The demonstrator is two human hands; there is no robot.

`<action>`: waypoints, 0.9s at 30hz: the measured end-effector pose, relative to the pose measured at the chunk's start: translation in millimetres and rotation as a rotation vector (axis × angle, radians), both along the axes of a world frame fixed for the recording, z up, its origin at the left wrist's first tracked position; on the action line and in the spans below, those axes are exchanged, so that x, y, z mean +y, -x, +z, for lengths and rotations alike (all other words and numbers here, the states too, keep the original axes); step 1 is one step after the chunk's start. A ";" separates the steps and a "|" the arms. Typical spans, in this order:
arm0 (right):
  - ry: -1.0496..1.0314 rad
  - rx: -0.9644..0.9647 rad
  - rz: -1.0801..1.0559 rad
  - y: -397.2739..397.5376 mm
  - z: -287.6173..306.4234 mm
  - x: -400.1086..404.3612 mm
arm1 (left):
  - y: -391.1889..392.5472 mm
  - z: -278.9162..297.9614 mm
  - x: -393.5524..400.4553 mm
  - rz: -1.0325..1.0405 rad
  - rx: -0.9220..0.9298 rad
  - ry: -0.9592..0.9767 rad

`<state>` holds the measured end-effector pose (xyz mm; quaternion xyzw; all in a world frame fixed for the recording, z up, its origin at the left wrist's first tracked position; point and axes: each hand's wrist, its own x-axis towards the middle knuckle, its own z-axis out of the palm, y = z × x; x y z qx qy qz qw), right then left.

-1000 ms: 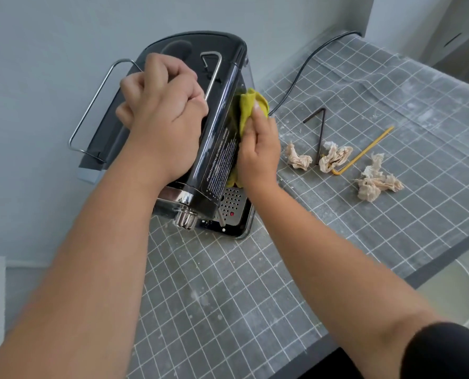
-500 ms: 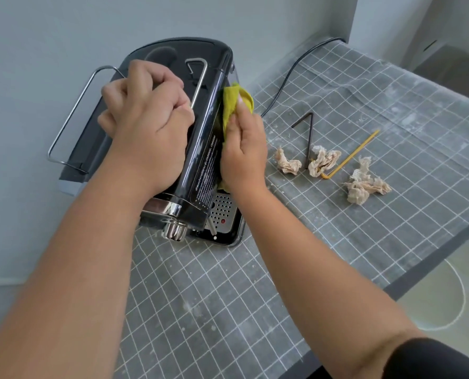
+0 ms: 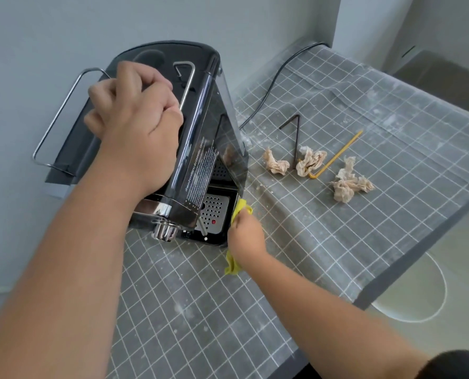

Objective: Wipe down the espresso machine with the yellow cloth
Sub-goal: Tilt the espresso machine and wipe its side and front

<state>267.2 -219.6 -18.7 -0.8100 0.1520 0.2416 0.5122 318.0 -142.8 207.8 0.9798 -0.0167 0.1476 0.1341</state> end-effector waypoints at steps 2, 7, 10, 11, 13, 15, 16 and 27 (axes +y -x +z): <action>-0.015 0.011 0.014 10.0 2.3 -0.4 | -0.4 -0.4 0.0 -0.002 0.001 -0.004; -0.012 -0.118 -0.183 -53.8 2.4 -3.3 | -0.1 -0.9 1.3 -0.009 -0.001 -0.002; 0.037 -0.182 -0.207 -61.1 -0.6 -1.7 | -0.6 -0.9 1.9 -0.007 -0.004 -0.008; 0.062 -0.203 -0.169 -49.7 -1.3 -1.1 | -1.2 -1.1 2.4 -0.007 -0.007 -0.005; 0.116 -0.281 -0.028 -14.5 -7.2 -0.2 | -1.6 -1.1 3.2 -0.012 -0.011 -0.003; 0.171 -0.390 0.178 16.4 -12.3 -3.9 | -0.9 -1.5 2.9 -0.022 -0.010 0.001; 0.199 -0.427 0.256 20.5 -15.2 -6.6 | -1.0 -1.8 3.0 -0.025 -0.008 0.005; 0.340 -0.475 0.339 -8.1 -20.2 -14.3 | -1.7 -4.0 5.8 -0.019 -0.011 0.012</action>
